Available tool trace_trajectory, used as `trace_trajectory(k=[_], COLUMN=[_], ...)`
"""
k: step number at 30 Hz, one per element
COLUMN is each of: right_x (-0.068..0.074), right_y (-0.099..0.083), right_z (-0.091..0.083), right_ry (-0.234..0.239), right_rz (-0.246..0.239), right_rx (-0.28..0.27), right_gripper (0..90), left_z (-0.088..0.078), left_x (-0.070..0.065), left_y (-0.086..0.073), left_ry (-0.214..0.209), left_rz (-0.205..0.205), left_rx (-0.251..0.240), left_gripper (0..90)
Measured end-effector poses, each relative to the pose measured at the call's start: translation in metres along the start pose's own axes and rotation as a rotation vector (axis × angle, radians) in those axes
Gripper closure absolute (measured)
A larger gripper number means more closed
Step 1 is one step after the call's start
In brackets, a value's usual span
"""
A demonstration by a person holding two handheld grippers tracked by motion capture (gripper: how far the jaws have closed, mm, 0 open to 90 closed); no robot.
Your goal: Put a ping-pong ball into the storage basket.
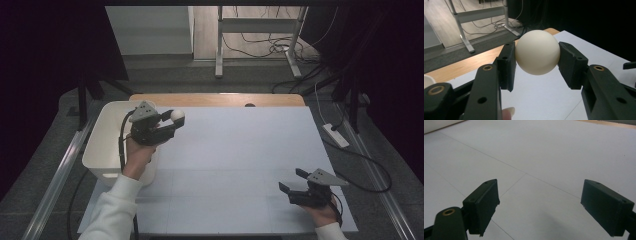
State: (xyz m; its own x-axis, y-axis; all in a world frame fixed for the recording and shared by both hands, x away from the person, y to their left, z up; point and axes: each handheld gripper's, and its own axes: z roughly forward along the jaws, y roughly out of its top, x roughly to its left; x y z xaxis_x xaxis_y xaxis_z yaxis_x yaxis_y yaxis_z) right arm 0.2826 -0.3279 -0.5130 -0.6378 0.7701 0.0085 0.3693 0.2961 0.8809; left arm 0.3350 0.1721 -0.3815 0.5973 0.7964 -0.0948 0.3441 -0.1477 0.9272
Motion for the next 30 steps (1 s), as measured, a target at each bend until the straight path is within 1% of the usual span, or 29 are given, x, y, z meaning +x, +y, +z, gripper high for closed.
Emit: trace_trajectory(k=[1,4,5,8,14,21,30], right_x=[0.0,0.0,0.0,0.0,0.0,0.0,0.0], right_y=[0.0,0.0,0.0,0.0,0.0,0.0,0.0], right_z=[0.0,0.0,0.0,0.0,0.0,0.0,0.0], right_ry=[0.0,-0.001,-0.002,-0.004,-0.002,-0.002,-0.003], right_rz=[0.001,0.001,0.001,0.0,0.001,0.002,-0.001], right_rx=[0.0,0.0,0.001,0.004,0.001,0.001,0.001], right_gripper=[15.1,15.1,15.1,15.1,15.1,15.1,15.1], left_z=[-0.001,-0.005,-0.006,-0.009,-0.017,-0.025,-0.031], left_x=[0.001,0.005,0.006,0.008,0.016,0.022,0.036], left_y=[0.0,0.001,0.002,0.003,0.004,0.004,-0.001], left_ry=[0.003,0.002,0.009,0.018,0.053,0.085,0.124], left_rz=[0.0,-0.016,-0.01,-0.011,-0.021,-0.017,-0.041], left_rx=[0.0,-0.013,-0.011,-0.015,-0.023,-0.023,-0.017], left_gripper=[50.6,50.6,50.6,50.5,50.6,50.6,50.6])
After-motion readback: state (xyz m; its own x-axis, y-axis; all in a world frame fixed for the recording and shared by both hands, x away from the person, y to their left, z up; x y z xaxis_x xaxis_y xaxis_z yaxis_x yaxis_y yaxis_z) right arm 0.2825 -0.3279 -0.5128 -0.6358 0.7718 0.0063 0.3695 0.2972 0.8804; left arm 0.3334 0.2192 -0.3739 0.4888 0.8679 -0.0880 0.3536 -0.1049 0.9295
